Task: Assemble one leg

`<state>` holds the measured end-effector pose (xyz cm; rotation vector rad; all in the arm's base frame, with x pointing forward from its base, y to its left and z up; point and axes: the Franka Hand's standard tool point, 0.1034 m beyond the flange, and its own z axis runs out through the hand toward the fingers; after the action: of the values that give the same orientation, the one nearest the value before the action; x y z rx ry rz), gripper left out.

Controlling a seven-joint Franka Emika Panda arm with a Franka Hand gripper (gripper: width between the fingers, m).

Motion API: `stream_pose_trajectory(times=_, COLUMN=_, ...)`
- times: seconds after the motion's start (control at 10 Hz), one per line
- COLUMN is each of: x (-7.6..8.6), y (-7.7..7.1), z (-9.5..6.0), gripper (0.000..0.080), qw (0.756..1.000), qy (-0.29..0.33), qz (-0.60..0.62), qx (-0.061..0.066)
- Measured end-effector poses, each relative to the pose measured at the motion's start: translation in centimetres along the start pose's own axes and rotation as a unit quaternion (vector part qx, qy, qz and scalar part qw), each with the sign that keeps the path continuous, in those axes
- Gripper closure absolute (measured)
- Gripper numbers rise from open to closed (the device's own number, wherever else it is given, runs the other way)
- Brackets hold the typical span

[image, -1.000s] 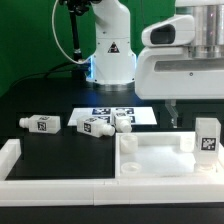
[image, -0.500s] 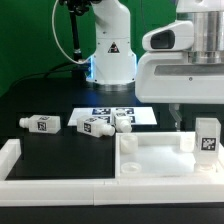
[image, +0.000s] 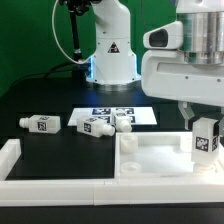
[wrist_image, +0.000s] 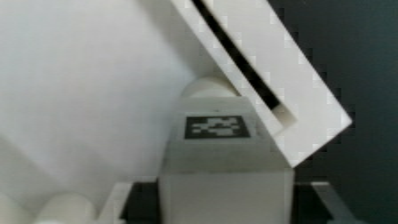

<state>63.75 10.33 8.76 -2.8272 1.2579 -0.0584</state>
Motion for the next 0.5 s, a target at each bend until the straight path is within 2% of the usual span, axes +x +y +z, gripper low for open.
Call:
stream_pose_trajectory(times=0.1, x=0.01, y=0.02, z=0.01, gripper=0.0515, qw=0.998, qy=-0.001, qz=0.066, qx=0.0)
stream_pose_trajectory(times=0.3, x=-0.06, y=0.13, z=0.04, gripper=0.0515, qw=0.969, qy=-0.023, qz=0.245, qx=-0.003)
stream_pose_trajectory(times=0.4, x=0.27, y=-0.17, z=-0.04, gripper=0.0515, qw=0.947, qy=-0.028, qz=0.319, qx=0.009)
stream_pose_trajectory(times=0.5, x=0.17, y=-0.04, z=0.17, gripper=0.0515, qw=0.932, qy=-0.033, qz=0.361, qx=0.012)
